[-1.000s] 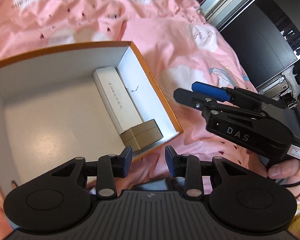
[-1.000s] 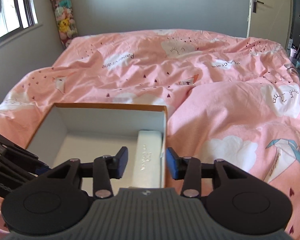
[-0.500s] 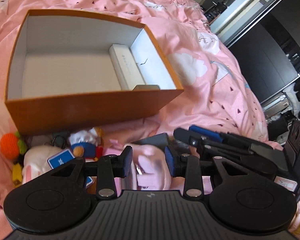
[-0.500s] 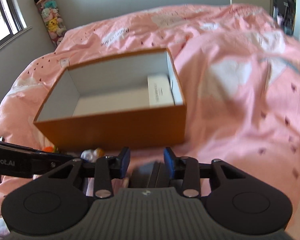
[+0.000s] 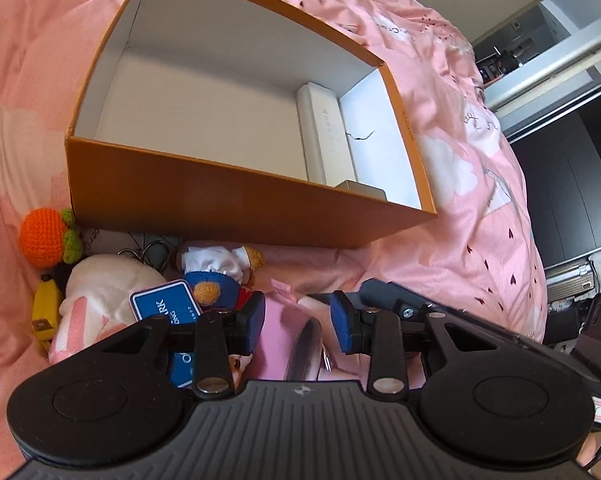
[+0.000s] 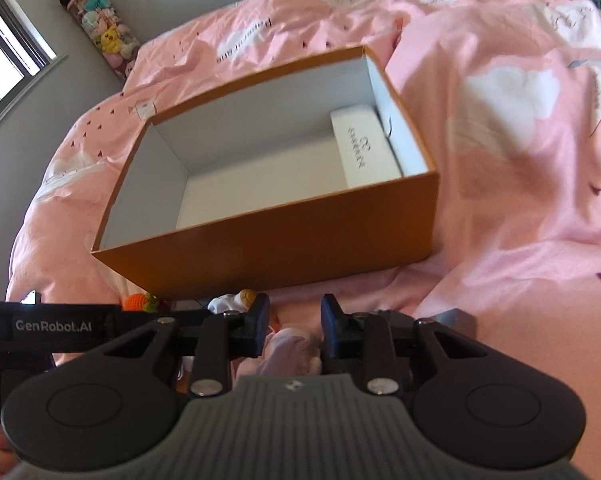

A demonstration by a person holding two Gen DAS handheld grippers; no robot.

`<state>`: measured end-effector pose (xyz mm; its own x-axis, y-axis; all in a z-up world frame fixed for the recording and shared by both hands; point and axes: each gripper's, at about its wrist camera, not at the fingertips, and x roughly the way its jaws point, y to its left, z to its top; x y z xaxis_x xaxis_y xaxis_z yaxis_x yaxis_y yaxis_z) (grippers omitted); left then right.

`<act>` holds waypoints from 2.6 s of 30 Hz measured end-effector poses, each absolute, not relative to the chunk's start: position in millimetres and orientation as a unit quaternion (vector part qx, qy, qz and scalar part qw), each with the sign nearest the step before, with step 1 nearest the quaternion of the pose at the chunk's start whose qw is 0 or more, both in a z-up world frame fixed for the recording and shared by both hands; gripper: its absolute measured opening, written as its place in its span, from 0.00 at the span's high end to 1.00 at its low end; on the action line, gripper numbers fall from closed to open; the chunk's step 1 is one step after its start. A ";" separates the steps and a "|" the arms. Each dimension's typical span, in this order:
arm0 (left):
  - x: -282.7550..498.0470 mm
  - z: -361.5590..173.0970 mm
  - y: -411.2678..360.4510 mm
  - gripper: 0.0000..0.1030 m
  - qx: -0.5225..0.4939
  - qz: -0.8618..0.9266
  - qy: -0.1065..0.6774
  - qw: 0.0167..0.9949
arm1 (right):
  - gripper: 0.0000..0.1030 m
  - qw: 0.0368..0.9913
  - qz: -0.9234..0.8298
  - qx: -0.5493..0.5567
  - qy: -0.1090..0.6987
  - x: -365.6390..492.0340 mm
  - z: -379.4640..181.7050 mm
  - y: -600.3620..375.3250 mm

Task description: Organize objects

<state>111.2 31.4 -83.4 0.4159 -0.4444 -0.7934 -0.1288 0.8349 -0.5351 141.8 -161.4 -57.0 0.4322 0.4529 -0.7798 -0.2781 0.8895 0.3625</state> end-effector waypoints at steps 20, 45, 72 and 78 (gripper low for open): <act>72.8 -122.1 19.0 0.65 -0.225 -0.099 0.626 0.740 | 0.73 0.784 0.242 0.088 0.565 98.8 -82.9 -170.5; 84.5 -136.7 -13.6 0.68 -0.100 -0.119 0.623 0.767 | 0.61 0.751 0.246 0.121 0.601 129.8 -109.6 -151.6; 52.0 -51.8 12.3 0.80 -0.161 -0.122 0.503 0.840 | 0.78 0.817 0.279 0.158 0.479 109.3 -17.6 -187.9; 59.9 -30.1 16.8 0.80 -0.174 -0.121 0.466 0.859 | 0.78 0.833 0.295 0.155 0.442 120.2 8.1 -182.9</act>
